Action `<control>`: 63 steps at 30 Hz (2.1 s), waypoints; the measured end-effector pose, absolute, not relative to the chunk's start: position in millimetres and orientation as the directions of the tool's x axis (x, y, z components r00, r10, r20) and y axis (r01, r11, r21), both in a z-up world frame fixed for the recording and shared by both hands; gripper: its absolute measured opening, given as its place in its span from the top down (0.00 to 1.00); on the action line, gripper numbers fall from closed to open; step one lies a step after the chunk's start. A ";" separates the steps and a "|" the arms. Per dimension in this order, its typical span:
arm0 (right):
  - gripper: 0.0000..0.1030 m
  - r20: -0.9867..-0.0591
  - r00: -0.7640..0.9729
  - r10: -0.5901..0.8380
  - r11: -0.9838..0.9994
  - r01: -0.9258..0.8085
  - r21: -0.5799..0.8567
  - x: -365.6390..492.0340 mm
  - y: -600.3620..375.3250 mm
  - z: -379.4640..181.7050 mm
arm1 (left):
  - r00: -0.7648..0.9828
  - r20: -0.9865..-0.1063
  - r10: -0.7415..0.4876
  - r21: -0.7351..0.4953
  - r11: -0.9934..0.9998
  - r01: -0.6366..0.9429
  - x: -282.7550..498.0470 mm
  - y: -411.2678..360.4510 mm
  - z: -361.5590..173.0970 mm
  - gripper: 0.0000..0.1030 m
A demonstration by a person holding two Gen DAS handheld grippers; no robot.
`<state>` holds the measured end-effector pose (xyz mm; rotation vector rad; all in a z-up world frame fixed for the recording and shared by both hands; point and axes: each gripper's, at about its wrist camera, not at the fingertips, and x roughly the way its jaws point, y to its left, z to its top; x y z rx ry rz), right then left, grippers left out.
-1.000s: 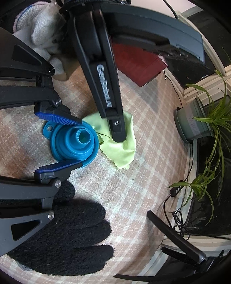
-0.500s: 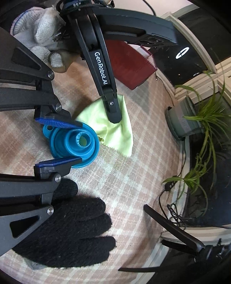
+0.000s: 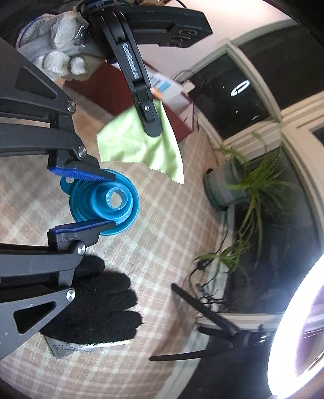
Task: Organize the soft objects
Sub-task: 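Lift the funnel and cloth and carry both over the box, then open both grippers to drop the funnel and cloth into the box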
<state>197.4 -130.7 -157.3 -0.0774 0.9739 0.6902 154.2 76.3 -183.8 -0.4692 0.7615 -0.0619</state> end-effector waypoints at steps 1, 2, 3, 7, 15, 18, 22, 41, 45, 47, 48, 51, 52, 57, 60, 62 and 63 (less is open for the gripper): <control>0.75 -0.776 0.376 0.506 0.782 -0.580 0.229 193.4 -127.9 -151.0 | 0.735 -0.643 -0.217 -0.428 0.897 -0.109 147.6 78.0 -176.8 0.98; 0.75 -0.773 0.379 0.509 0.777 -0.588 0.225 189.4 -125.2 -146.3 | 0.745 -0.632 -0.216 -0.427 0.899 -0.101 139.3 80.7 -168.3 0.98; 0.75 -0.769 0.380 0.515 0.772 -0.594 0.224 186.1 -122.8 -141.3 | 0.753 -0.625 -0.209 -0.420 0.902 -0.098 132.2 82.5 -162.0 0.98; 0.75 -0.746 0.382 0.546 0.743 -0.632 0.220 168.0 -103.6 -118.0 | 0.796 -0.581 -0.166 -0.385 0.918 -0.089 99.2 97.1 -131.5 0.98; 0.75 -0.707 0.359 0.610 0.666 -0.716 0.211 129.5 -51.7 -82.6 | 0.827 -0.552 -0.109 -0.408 0.900 -0.154 42.4 159.0 -110.0 0.98; 0.75 -0.693 0.337 0.637 0.631 -0.744 0.218 116.1 -27.2 -74.0 | 0.834 -0.549 -0.055 -0.391 0.899 -0.198 23.5 181.0 -107.0 0.98; 0.75 -0.686 0.301 0.662 0.584 -0.781 0.221 96.8 11.3 -68.2 | 0.833 -0.553 -0.014 -0.408 0.876 -0.256 1.3 214.0 -110.0 0.98; 0.75 -0.771 0.154 0.618 0.509 -0.826 0.242 62.2 144.9 -123.6 | 0.742 -0.670 -0.018 -0.394 0.856 -0.335 6.7 304.2 -153.9 0.98; 0.75 -0.795 0.147 0.588 0.515 -0.826 0.229 59.0 155.1 -138.0 | 0.733 -0.679 -0.032 -0.394 0.859 -0.327 12.8 312.5 -158.5 0.98; 0.75 -0.807 0.143 0.573 0.515 -0.829 0.219 56.0 160.0 -144.7 | 0.729 -0.683 -0.042 -0.396 0.860 -0.321 18.2 316.1 -161.4 0.98; 0.75 -0.811 0.142 0.568 0.514 -0.831 0.215 54.5 161.9 -146.9 | 0.728 -0.684 -0.048 -0.396 0.862 -0.316 20.5 316.6 -162.4 0.98; 0.74 -0.822 0.142 0.551 0.513 -0.835 0.200 50.2 166.4 -153.9 | 0.718 -0.694 -0.061 -0.387 0.872 -0.300 29.9 315.5 -164.8 0.98; 0.74 -0.827 0.145 0.544 0.516 -0.835 0.193 49.4 167.9 -155.9 | 0.715 -0.696 -0.061 -0.382 0.875 -0.297 31.9 314.9 -165.0 0.98; 0.70 -0.837 0.157 0.524 0.527 -0.832 0.173 47.8 170.5 -161.0 | 0.704 -0.707 -0.065 -0.366 0.886 -0.286 40.9 314.3 -166.2 0.84; 0.65 -0.836 0.158 0.526 0.530 -0.830 0.177 47.1 168.8 -160.0 | 0.706 -0.706 -0.061 -0.366 0.884 -0.290 42.5 315.8 -165.4 0.76; 0.62 -0.834 0.160 0.529 0.530 -0.829 0.177 45.5 166.4 -158.3 | 0.706 -0.706 -0.052 -0.361 0.885 -0.296 42.4 316.2 -164.5 0.71; 0.61 -0.832 0.159 0.531 0.530 -0.829 0.179 44.6 165.2 -157.3 | 0.706 -0.706 -0.048 -0.359 0.884 -0.299 42.4 316.5 -164.1 0.69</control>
